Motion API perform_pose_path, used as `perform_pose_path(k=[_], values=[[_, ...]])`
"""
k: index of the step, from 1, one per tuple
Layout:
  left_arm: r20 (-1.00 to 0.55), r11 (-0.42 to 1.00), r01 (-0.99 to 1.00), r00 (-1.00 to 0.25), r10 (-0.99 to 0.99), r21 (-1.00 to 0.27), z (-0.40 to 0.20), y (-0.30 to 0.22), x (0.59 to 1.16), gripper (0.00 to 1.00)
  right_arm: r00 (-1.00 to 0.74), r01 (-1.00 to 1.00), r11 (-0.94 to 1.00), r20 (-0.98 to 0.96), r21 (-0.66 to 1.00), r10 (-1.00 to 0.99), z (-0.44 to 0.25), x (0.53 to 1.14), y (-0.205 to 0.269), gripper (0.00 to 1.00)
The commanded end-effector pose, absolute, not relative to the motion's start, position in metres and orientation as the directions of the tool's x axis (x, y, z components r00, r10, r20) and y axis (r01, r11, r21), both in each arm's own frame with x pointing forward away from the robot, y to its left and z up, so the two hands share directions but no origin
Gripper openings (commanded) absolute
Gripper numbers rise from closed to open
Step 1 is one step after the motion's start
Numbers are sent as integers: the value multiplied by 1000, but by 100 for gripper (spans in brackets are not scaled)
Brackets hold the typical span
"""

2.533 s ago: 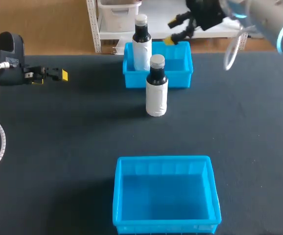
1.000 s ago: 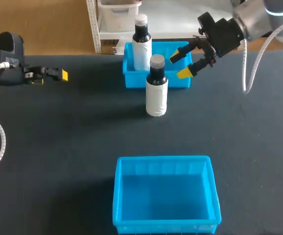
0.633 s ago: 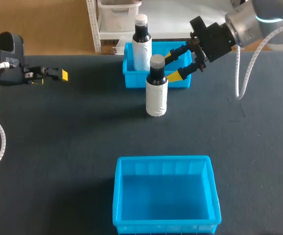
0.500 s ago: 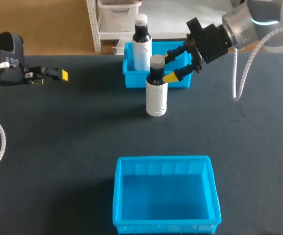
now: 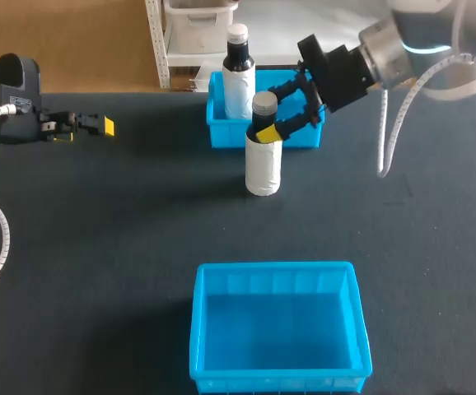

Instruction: Pick up the bottle, and place it in the far bin if it is heavy, or in the near bin if it is light.

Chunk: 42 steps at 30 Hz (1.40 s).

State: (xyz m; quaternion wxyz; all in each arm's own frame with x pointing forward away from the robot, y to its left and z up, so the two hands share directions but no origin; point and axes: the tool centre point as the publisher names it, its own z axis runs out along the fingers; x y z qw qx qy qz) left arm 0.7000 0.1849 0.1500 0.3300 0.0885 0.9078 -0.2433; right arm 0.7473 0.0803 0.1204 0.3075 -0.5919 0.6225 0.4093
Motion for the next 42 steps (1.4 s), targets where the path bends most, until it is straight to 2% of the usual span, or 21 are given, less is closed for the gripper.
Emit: perform_pose_path(k=[1, 2, 4, 9, 13, 17, 22, 26, 29, 42], values=[[-642, 866, 321, -767, 0, -383, 150, 185, 700, 100, -113, -990, -20, -866, 141, -487, 119, 744, 82, 100], [-642, 866, 321, -767, 0, -383, 150, 185, 700, 100, -114, -990, -20, -865, 142, -488, 118, 745, 82, 100], [-642, 866, 321, -767, 0, -383, 150, 185, 700, 100, -115, -989, -20, -865, 143, -489, 118, 745, 82, 88], [-642, 866, 321, -767, 0, -383, 150, 185, 700, 100, -117, -989, -20, -865, 145, -488, 118, 745, 83, 67], [-642, 866, 321, -767, 0, -383, 150, 185, 700, 100, -115, -989, -23, -867, 143, -485, 119, 746, 84, 62], [-642, 866, 321, -767, 0, -383, 150, 185, 700, 100, -113, -989, -25, -866, 142, -487, 119, 746, 85, 50], [-642, 866, 321, -767, 0, -383, 150, 185, 700, 100, -112, -989, -26, -866, 143, -488, 118, 746, 86, 44], [-642, 866, 321, -767, 0, -383, 150, 185, 700, 100, -112, -990, -24, -866, 142, -487, 118, 746, 86, 24], [-642, 866, 321, -767, 0, -383, 150, 185, 700, 100, -111, -990, -21, -866, 139, -487, 119, 745, 85, 0], [-642, 866, 321, -767, 0, -383, 150, 185, 700, 100, -91, -995, 11, -864, 99, -495, 144, 740, 66, 0]])
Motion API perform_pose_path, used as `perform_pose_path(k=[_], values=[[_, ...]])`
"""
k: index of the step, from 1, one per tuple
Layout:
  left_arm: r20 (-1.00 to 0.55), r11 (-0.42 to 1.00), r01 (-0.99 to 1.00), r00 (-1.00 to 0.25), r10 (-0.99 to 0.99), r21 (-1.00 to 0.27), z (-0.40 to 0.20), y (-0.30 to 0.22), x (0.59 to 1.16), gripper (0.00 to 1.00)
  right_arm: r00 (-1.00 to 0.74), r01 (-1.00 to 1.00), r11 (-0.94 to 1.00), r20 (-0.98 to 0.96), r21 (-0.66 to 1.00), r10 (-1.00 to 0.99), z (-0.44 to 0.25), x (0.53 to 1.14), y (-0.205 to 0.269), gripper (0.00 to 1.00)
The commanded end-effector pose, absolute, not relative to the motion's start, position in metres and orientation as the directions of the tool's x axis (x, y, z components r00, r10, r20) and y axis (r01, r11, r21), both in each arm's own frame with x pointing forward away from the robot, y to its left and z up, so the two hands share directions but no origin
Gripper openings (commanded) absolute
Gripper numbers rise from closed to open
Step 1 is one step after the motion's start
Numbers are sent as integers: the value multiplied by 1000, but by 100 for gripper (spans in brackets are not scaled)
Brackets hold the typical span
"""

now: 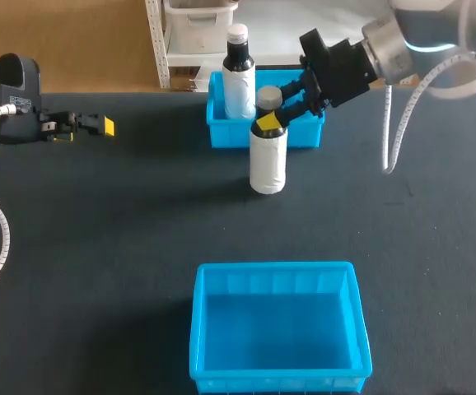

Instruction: Pick up the bottle, and place it in the far bin if it is heavy, or in the near bin if it is light.

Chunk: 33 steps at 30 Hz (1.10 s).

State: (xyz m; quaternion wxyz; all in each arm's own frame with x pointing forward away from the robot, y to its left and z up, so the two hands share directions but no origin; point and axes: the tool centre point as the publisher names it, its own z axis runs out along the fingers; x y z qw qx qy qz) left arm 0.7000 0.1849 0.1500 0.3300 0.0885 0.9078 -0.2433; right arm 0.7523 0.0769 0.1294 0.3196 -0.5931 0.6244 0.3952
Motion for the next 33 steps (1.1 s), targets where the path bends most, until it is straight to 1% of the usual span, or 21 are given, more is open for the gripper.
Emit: perform_pose_path(k=[1, 33], values=[[-642, 866, 321, -767, 0, -383, 150, 185, 700, 100, -91, -995, 14, -864, 97, -494, 146, 739, 64, 0], [-642, 866, 321, -767, 0, -383, 150, 185, 700, 100, -133, -983, 175, -844, 47, -520, 185, 725, -26, 0]])
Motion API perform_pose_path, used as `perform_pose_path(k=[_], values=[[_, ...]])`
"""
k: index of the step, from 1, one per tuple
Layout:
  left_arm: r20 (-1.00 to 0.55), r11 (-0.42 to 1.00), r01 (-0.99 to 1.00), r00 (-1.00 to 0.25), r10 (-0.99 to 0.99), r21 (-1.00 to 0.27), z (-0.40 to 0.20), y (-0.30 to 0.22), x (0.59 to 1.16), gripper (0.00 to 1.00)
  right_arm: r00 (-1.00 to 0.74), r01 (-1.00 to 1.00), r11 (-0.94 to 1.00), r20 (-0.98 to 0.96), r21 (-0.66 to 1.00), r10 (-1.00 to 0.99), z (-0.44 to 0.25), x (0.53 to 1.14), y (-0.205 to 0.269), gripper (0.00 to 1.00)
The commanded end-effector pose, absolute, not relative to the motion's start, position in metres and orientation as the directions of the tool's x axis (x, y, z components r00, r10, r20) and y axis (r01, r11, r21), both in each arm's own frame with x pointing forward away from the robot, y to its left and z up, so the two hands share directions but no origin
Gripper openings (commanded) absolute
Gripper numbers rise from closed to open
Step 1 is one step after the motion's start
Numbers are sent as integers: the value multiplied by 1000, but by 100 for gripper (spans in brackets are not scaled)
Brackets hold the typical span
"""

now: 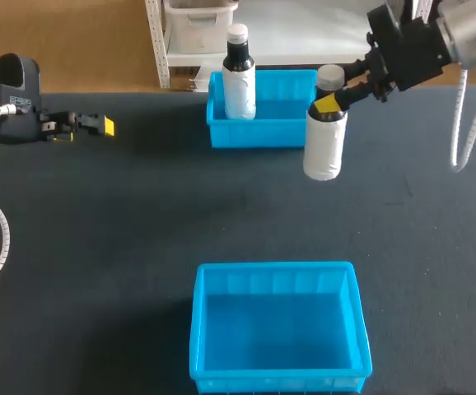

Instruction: Pick up the bottle, and place it in the far bin if it is heavy, or in the near bin if it is light.

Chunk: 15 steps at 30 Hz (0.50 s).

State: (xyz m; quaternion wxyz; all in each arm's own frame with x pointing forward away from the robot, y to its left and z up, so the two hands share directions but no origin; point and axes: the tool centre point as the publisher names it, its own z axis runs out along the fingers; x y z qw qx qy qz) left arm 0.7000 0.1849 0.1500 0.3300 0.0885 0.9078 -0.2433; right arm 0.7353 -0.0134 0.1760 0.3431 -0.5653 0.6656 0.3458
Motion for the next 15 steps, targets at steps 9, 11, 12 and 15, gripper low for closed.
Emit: perform_pose_path(k=[9, 11, 12, 15], values=[[-642, 866, 321, -767, 0, -383, 150, 185, 700, 100, -140, -977, 212, -822, 24, -552, 207, 703, -50, 0], [-642, 866, 321, -767, 0, -383, 150, 185, 700, 100, -137, -976, 217, -818, 15, -558, 214, 695, -54, 0], [-642, 866, 321, -767, 0, -383, 150, 185, 700, 100, -135, -976, 219, -817, 11, -560, 217, 691, -55, 0], [-642, 866, 321, -767, 0, -383, 150, 185, 700, 100, -125, -977, 215, -817, 2, -562, 226, 678, -57, 0]])
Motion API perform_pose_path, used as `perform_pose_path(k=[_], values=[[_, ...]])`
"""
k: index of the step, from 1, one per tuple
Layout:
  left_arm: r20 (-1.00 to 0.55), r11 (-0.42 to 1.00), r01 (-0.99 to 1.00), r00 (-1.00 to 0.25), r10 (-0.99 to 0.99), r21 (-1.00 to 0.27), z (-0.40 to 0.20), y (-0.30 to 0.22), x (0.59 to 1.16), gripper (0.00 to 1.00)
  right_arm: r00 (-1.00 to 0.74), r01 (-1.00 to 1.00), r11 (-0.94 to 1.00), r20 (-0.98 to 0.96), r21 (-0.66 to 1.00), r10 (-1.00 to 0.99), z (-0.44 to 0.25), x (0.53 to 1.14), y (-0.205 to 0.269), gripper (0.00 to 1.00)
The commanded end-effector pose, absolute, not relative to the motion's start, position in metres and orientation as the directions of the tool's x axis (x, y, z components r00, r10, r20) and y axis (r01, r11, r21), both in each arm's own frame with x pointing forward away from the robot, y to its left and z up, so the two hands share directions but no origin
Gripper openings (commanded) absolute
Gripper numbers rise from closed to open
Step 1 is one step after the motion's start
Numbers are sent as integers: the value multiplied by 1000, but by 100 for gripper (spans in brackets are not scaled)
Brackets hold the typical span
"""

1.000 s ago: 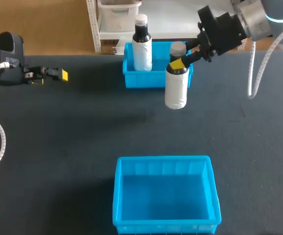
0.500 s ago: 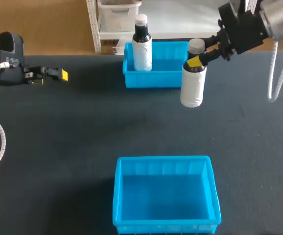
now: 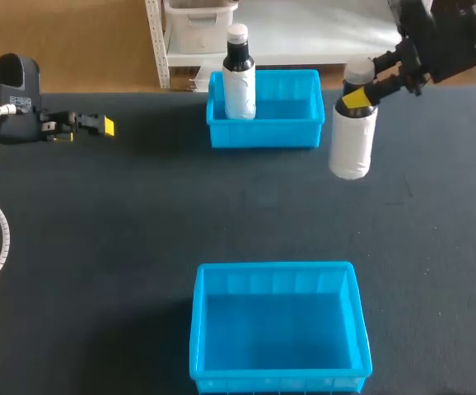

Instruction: Pick up the bottle, and place it in the far bin if it is heavy, or in the near bin if it is light.

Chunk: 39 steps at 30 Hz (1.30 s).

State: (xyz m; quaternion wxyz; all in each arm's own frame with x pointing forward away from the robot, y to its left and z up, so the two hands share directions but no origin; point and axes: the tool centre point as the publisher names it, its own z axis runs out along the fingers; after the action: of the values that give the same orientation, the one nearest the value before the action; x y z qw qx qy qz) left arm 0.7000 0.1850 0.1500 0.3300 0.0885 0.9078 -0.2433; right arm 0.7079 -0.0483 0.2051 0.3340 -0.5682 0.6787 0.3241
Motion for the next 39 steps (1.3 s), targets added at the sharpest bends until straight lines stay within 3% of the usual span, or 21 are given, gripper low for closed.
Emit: perform_pose_path(k=[1, 22, 39], values=[[-642, 866, 321, -767, 0, -383, 150, 185, 700, 100, -121, -978, 211, -818, 0, -562, 229, 673, -56, 0], [-642, 866, 321, -767, 0, -383, 150, 185, 700, 100, -52, -991, 133, -837, -25, -544, 263, 628, -31, 0], [-642, 866, 321, -767, 0, -383, 150, 185, 700, 100, -44, -989, 143, -839, -41, -542, 299, 719, -61, 0]])
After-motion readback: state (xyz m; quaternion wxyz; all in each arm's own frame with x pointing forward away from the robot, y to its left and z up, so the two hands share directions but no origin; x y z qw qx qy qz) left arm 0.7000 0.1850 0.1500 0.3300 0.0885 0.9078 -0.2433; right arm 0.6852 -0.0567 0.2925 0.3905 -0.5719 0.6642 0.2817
